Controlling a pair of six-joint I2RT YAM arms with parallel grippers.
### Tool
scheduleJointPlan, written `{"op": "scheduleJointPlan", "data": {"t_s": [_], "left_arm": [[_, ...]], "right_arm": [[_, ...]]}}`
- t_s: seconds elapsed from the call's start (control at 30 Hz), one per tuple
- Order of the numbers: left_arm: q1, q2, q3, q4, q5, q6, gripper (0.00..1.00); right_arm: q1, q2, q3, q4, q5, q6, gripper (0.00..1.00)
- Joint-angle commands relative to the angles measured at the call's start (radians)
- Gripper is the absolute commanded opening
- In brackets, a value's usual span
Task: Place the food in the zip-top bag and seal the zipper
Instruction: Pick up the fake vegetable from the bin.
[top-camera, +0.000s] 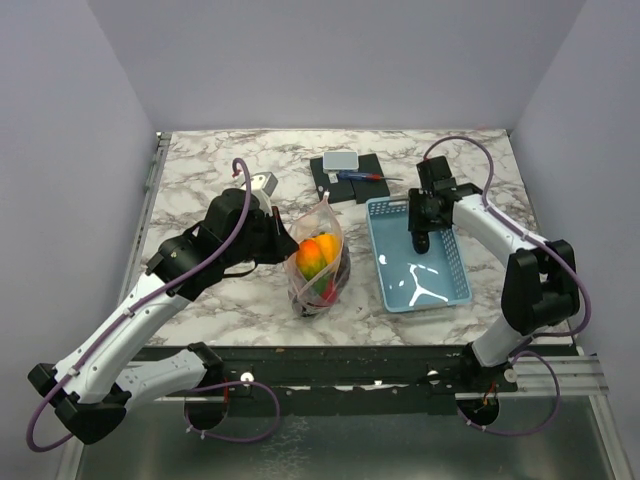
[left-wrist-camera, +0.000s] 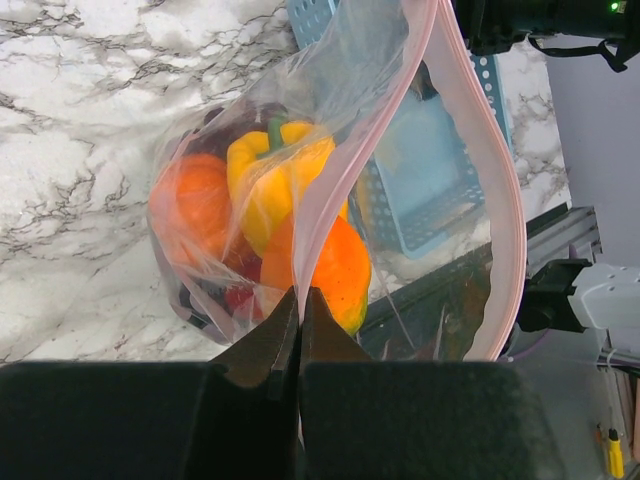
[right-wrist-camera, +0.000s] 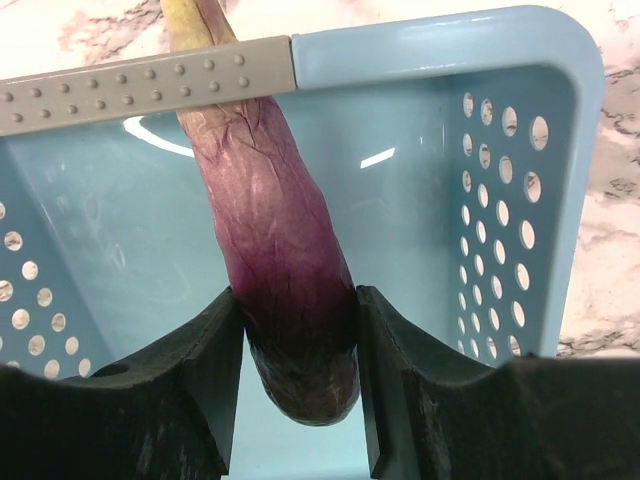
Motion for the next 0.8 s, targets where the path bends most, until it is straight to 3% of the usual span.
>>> {"op": "scheduleJointPlan", "data": {"t_s": [0.0,0.27,0.77], "left_arm": [[-0.002,0.004,0.007,0.024,0.024,0.014,0.0],[-0.001,0.002,0.007,0.024,0.025,0.014,0.0],[-0.002,-0.006,-0.01,0.031,0.017,0.018,0.0]], "right_arm": [[-0.005,-0.035,-0.036,-0.008,-0.077,0.031,0.2],[-0.006,-0.045,-0.087,0.015,-0.15,0.05,0.2],[-0.011,-0.081,-0.129,0.05,-0.496,0.093,0.2]]}}
